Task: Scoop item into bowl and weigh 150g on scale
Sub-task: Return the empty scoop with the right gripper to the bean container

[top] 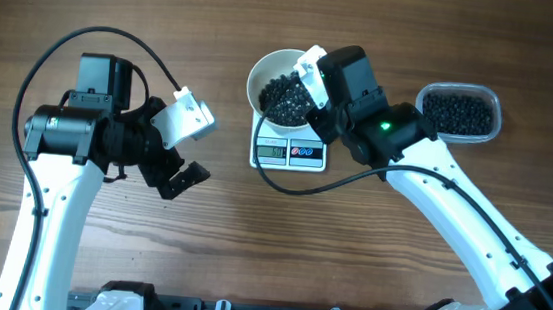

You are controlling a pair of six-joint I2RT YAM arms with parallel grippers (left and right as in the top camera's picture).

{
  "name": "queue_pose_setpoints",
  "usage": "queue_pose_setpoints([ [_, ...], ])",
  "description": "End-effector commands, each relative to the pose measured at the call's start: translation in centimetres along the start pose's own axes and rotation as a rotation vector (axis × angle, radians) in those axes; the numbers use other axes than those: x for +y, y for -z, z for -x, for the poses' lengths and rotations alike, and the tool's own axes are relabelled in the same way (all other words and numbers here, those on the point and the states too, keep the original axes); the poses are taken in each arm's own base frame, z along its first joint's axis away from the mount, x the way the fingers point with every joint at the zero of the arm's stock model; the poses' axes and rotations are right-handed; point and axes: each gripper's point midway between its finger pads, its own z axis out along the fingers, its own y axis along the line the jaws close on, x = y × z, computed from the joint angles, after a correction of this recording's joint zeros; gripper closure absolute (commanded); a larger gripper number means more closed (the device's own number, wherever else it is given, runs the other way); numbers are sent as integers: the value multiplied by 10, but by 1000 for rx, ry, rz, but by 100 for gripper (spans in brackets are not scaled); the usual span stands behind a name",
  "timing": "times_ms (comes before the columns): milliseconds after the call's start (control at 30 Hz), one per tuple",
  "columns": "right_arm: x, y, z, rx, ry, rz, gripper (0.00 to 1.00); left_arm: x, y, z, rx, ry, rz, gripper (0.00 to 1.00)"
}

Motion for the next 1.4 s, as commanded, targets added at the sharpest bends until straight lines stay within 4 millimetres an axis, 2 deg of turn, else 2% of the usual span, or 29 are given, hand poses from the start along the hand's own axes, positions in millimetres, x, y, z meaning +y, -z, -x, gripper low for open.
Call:
queue_pose_setpoints([
  [0, -23, 26, 25, -52, -120, 12, 96, -2, 0, 0, -13, -12, -12, 0],
  [33, -40, 38, 26, -47, -150, -9, 96, -2, 0, 0, -13, -12, -12, 0],
  [67, -73, 59, 27, -39, -209, -54, 96, -2, 0, 0, -13, -12, -12, 0],
  [100, -96, 73, 24, -32, -245, -87, 96, -2, 0, 0, -13, -12, -12, 0],
  [133, -124, 86, 10, 1, -282, -131, 95, -2, -1, 0, -13, -12, -12, 0],
  [200, -164, 95, -38, 133, -354, -223, 96, -2, -1, 0, -13, -12, -12, 0],
  [267, -192, 102, -88, 279, -433, -301, 96, -2, 0, 0, -13, -12, -12, 0],
  [333, -207, 102, -121, 387, -475, -355, 96, -2, 0, 0, -13, -12, -12, 0],
  [367, -210, 96, -135, 449, -472, -376, 96, -2, 0, 0, -13, -12, -12, 0],
  [400, -210, 93, -141, 474, -469, -383, 96, -2, 0, 0, -13, -12, -12, 0],
  [467, -203, 77, -155, 535, -471, -357, 96, -2, -1, 0, -13, -12, -12, 0],
  [500, -197, 64, -169, 586, -490, -339, 96, -2, -1, 0, -13, -12, -12, 0],
  [600, -199, 49, -177, 612, -525, -360, 96, -2, -1, 0, -13, -12, -12, 0],
  [733, -211, 47, -191, 682, -509, -461, 96, -2, 0, 0, -13, -12, -12, 0],
  [833, -214, 46, -188, 673, -506, -483, 96, -2, 0, 0, -13, -12, -12, 0],
  [900, -209, 38, -188, 668, -493, -478, 95, -2, -1, 0, -13, -12, -12, 0],
  [1000, -196, 30, -201, 704, -497, -471, 96, -2, -1, 0, -13, -12, -12, 0],
  [1100, -195, 31, -214, 752, -475, -576, 96, -2, 0, 0, -13, -12, -12, 0],
  [1267, -200, 27, -201, 713, -423, -654, 96, -2, 0, 0, -13, -12, -12, 0],
  [1367, -201, 19, -207, 745, -400, -660, 96, -2, 0, 0, -13, -12, -12, 0],
])
